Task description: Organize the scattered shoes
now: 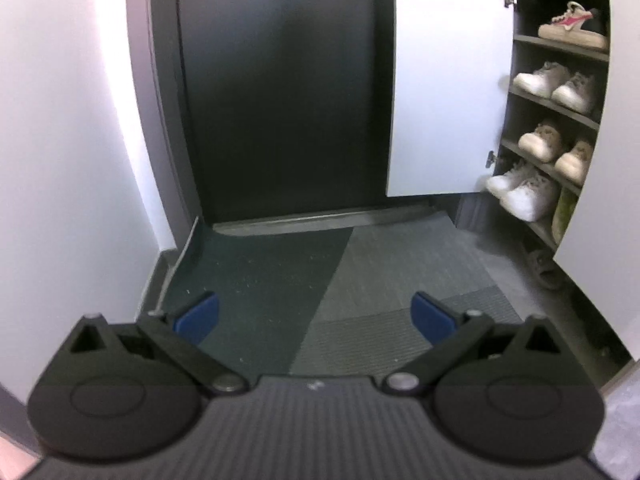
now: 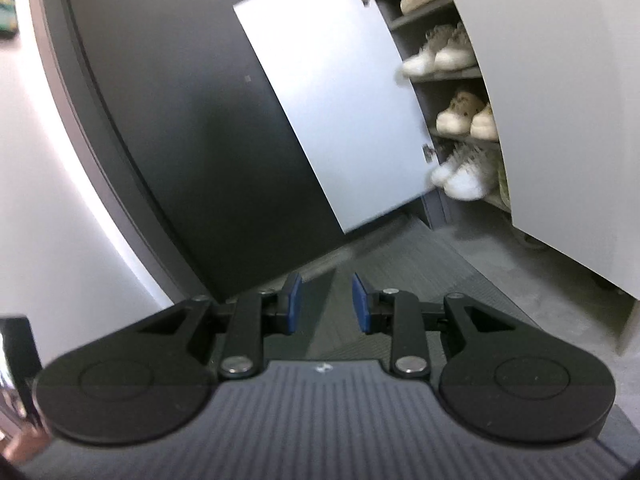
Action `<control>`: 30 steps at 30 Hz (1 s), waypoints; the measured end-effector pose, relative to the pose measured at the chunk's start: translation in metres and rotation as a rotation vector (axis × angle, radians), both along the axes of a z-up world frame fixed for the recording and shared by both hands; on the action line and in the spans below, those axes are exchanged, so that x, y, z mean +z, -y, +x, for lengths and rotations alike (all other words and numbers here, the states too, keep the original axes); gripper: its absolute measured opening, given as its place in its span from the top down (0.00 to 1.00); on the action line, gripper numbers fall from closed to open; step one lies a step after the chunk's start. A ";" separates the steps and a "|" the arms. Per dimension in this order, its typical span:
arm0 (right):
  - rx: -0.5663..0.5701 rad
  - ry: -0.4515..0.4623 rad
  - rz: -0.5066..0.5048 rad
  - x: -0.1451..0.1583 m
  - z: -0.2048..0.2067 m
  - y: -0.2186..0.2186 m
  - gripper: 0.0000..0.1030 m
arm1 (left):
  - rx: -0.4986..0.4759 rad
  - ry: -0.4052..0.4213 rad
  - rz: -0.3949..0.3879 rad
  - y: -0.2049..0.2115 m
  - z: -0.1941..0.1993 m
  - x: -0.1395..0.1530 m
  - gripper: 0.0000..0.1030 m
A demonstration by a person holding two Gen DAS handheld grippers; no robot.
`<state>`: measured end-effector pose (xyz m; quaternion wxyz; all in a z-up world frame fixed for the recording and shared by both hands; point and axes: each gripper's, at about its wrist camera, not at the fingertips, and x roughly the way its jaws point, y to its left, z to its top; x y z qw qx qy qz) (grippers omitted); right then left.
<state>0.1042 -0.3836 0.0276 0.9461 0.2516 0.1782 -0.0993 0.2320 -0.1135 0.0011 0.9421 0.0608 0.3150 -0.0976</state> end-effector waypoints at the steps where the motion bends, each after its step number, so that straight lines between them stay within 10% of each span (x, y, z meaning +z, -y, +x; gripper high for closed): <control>1: 0.011 0.018 -0.010 -0.005 -0.006 -0.007 0.69 | 0.009 0.005 -0.004 0.001 -0.011 -0.006 0.00; 12: 0.278 -0.108 -0.047 -0.020 -0.050 -0.070 0.69 | 0.123 -0.153 0.037 -0.008 -0.136 0.009 0.00; 27: 0.267 -0.050 -0.130 0.026 -0.185 -0.118 0.60 | 0.080 0.053 0.042 -0.041 -0.265 0.049 0.00; 30: 0.270 -0.039 -0.149 0.029 -0.197 -0.127 0.39 | 0.093 0.054 0.033 -0.055 -0.273 0.053 0.00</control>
